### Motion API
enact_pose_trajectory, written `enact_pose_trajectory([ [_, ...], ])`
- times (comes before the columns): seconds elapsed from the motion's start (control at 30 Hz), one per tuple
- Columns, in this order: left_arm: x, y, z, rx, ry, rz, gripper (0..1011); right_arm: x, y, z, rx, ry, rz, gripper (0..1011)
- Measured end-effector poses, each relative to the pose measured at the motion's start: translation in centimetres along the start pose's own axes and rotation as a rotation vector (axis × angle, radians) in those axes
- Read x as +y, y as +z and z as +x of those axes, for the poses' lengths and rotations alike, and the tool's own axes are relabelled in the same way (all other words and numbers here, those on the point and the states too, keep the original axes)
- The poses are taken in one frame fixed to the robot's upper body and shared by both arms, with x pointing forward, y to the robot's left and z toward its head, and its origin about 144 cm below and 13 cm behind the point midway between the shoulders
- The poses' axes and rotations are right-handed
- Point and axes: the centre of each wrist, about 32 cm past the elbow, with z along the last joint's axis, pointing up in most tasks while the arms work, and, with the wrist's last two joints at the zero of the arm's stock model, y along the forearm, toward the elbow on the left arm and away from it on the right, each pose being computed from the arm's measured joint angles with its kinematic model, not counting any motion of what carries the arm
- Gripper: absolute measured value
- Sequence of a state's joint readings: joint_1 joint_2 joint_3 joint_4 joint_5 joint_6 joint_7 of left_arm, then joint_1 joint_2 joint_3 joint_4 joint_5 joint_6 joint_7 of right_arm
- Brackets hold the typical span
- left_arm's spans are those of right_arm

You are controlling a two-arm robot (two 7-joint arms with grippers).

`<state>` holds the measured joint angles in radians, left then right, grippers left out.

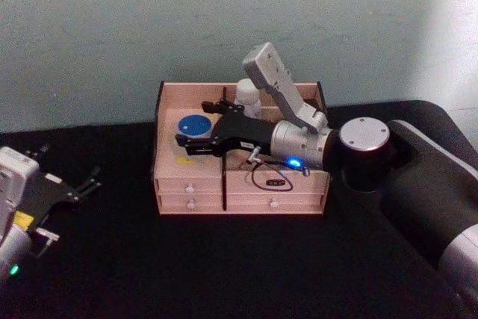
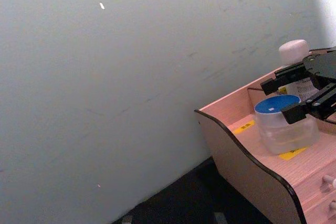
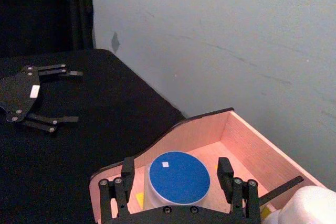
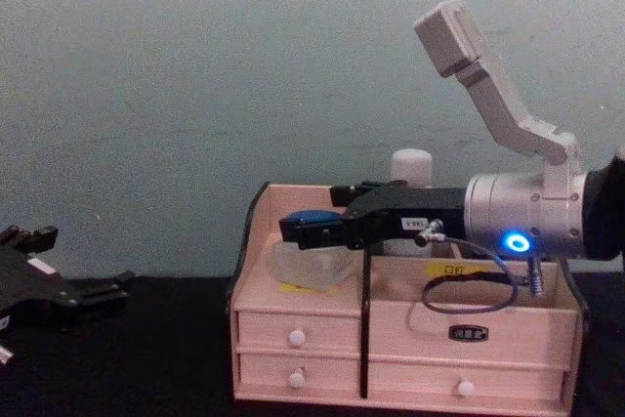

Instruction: Pick up the facial cleanser and watermelon frost from the table and place them into the tiered storage box.

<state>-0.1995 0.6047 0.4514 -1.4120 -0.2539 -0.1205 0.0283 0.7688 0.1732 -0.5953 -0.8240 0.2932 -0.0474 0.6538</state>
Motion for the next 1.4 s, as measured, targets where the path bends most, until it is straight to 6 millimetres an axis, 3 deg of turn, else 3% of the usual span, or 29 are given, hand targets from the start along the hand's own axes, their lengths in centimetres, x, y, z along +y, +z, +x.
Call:
enact_pose_trajectory([
  [0.3, 0.0, 0.0, 0.0, 0.000, 0.000, 0.000, 1001, -0.6, 0.2, -0.4, -0.010, -0.009, 0.023, 1003],
  [0.5, 0.0, 0.0, 0.0, 0.000, 0.000, 0.000, 1001, -2.5, 0.5, -1.1, -0.010, 0.000, 0.059, 1003],
  [0.73, 0.0, 0.0, 0.0, 0.000, 0.000, 0.000, 1001, -6.5, -0.2, -1.9, -0.005, 0.043, 0.075, 1002],
  [1.03, 0.0, 0.0, 0.0, 0.000, 0.000, 0.000, 1001, -13.5, -1.2, -2.5, -0.038, 0.035, 0.064, 1003],
  [1.2, 0.0, 0.0, 0.0, 0.000, 0.000, 0.000, 1001, -16.6, -1.8, -2.6, -0.036, -0.131, 0.032, 1002],
  [1.4, 0.0, 0.0, 0.0, 0.000, 0.000, 0.000, 1001, -18.2, -2.5, -2.7, -0.052, -0.444, 0.024, 1003],
])
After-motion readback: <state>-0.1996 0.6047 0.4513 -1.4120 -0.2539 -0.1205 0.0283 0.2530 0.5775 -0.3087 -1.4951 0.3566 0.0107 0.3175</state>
